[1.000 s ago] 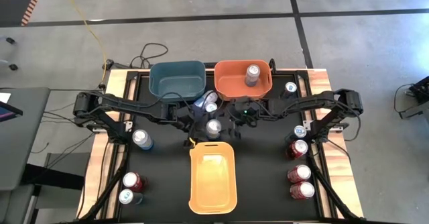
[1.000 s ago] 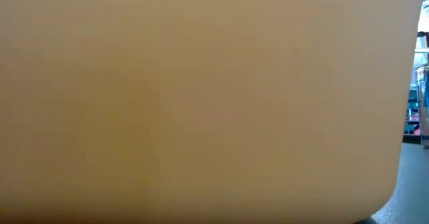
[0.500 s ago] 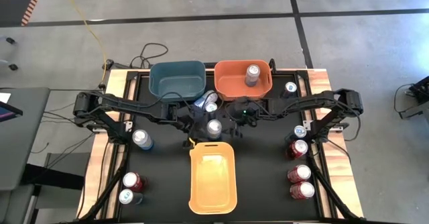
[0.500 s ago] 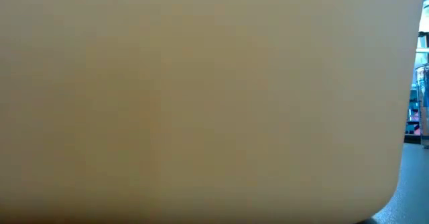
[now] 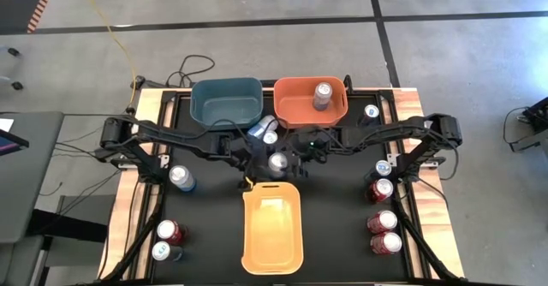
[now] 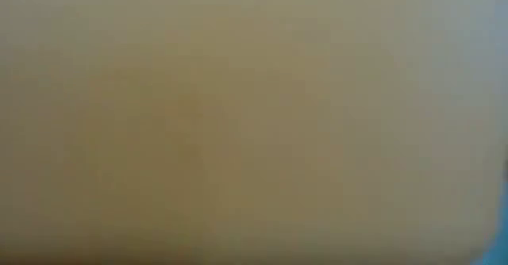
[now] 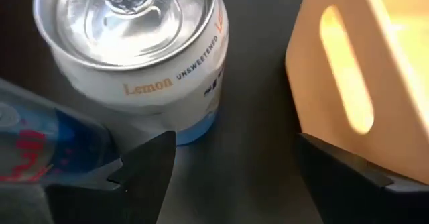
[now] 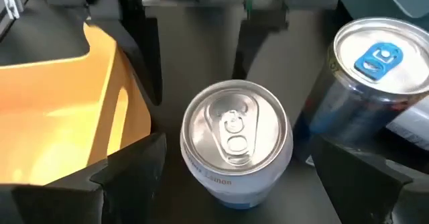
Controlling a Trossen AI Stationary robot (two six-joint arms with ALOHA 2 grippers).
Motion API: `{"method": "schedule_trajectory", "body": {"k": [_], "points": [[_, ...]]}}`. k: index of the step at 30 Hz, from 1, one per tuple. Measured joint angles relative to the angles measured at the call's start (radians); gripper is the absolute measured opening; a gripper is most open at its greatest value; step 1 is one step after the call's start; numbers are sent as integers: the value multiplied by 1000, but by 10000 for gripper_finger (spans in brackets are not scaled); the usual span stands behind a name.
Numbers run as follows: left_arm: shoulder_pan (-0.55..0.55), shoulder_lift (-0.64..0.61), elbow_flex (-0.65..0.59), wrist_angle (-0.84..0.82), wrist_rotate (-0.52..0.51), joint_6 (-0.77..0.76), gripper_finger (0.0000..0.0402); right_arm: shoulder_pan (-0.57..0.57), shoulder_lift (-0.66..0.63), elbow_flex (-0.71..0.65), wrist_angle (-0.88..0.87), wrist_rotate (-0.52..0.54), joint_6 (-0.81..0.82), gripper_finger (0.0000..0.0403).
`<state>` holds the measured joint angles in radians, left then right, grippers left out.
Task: Sort soda cans
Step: Put the blue white soda can into the orange bin
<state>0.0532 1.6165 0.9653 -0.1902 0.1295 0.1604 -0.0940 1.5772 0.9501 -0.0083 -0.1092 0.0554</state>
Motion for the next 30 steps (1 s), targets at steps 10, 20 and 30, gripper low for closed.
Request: {"method": "schedule_trajectory", "body": {"k": [10,20,30], "points": [[0,5,0,62,0,3,299,0,57,3,15,-8,-19,385],[0,5,0,49,-2,7,299,-1,90,44,-11,-15,-22,361],[0,5,0,38,-26,10,299,-1,75,53,-78,2,7,278]]}}
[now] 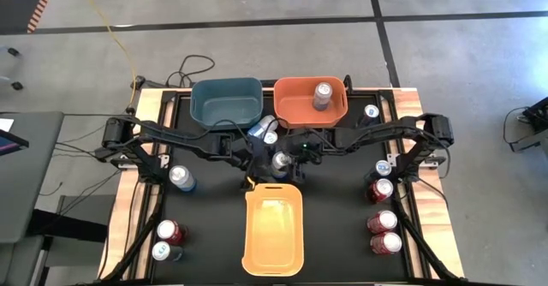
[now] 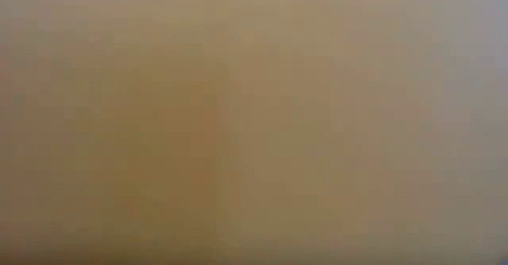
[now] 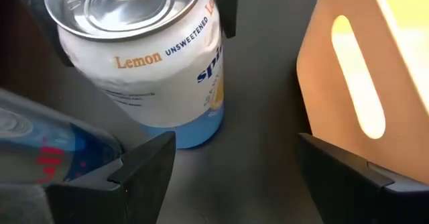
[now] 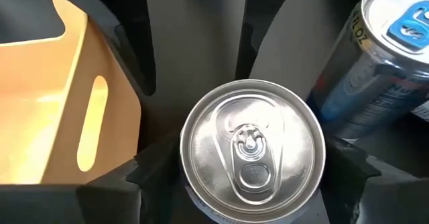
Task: Sort soda cans
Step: Put the blue white soda can into the orange bin
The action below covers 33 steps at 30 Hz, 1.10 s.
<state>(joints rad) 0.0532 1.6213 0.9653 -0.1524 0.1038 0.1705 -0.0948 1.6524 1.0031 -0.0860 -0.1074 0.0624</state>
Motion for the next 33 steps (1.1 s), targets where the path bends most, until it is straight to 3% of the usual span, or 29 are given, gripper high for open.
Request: {"method": "schedule_trajectory", "body": {"k": [8,15,23,33], "points": [[0,-29,0,-50,-103,-28,299,-9,-88,-5,-137,16,-6,274],[0,-105,0,-75,-131,-53,299,-49,-300,-3,-337,158,17,273],[0,-192,0,-77,-136,-85,299,-247,-477,-2,-426,262,27,272],[0,-249,0,-147,-184,-87,299,-502,-405,-61,-362,257,27,271]]}}
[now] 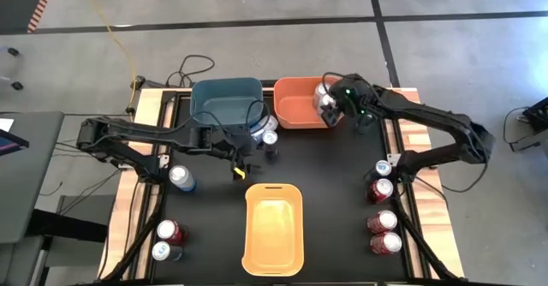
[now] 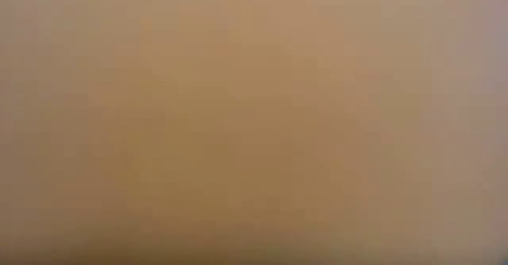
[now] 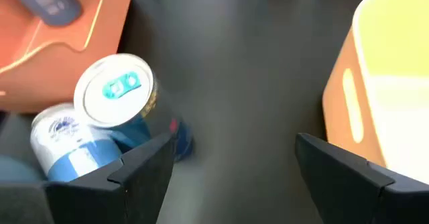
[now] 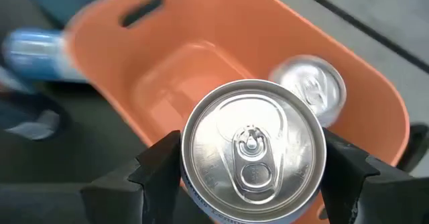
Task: Sort soda cans
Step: Put the blue white soda can into the orange bin
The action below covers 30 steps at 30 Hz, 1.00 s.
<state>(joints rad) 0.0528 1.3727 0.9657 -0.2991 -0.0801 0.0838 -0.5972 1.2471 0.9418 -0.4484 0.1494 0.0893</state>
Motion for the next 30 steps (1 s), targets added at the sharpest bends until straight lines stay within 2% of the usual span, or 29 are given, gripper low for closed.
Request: {"method": "schedule_trajectory", "body": {"k": [6,19,30], "points": [[0,0,0,-20,-18,-2,299,-42,42,-80,136,-72,6,271],[0,1,0,-17,-25,-2,299,-61,118,-149,245,-73,16,273],[0,1,0,-17,-31,1,300,-74,141,-165,278,-72,9,357]]}}
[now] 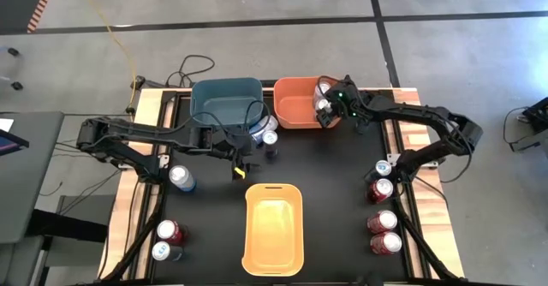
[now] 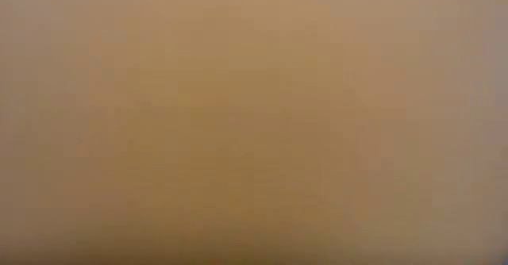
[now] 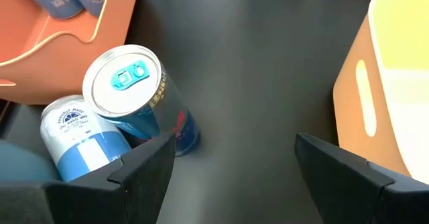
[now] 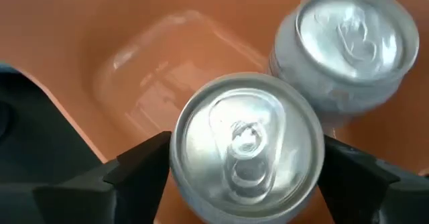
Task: Sort soda cans
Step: Put the blue white soda can into the orange bin
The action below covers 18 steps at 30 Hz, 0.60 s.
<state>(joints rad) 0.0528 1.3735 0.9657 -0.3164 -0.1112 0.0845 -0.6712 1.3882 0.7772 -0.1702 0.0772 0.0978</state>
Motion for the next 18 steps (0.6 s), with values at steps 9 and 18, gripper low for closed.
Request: {"method": "schedule_trajectory", "body": {"k": [9,18], "points": [[8,0,0,-7,-31,8,300,14,-113,0,6,0,7,375],[79,0,-65,73,-39,-1,300,106,-280,0,-5,1,12,374]]}}
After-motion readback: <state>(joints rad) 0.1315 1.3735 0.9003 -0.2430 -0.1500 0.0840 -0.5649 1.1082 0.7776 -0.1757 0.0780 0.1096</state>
